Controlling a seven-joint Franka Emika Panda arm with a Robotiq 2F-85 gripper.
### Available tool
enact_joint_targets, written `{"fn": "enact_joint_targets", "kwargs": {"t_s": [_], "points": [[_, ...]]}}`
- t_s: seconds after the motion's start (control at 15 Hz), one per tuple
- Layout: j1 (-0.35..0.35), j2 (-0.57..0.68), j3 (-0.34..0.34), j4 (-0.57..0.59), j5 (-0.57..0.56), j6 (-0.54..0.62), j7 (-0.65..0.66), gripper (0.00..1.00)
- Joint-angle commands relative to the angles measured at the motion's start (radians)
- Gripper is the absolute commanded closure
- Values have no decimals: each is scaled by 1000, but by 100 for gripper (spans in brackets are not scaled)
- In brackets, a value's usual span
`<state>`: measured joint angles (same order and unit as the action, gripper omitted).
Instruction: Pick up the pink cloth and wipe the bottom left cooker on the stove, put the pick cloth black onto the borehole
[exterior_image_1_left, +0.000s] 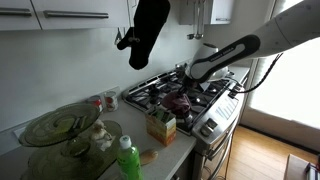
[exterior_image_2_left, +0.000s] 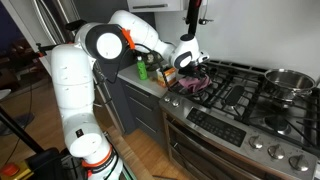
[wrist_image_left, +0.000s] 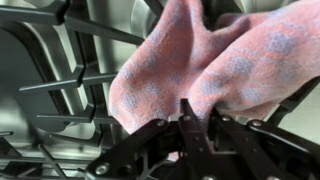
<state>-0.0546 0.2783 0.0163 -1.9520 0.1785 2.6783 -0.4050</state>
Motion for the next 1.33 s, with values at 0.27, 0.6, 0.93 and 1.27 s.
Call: {"fn": "enact_joint_targets", "kwargs": {"t_s": [0.27,0.6,0.93,1.27], "points": [[12,-63,-68,-9,-298,-268,172,96],[-5,-96,-16,16,-161,-512,73,96],[-2,-85,19,22,46,-488,38,96],[-2,-44,44,2,181,-279,-31,96]]}}
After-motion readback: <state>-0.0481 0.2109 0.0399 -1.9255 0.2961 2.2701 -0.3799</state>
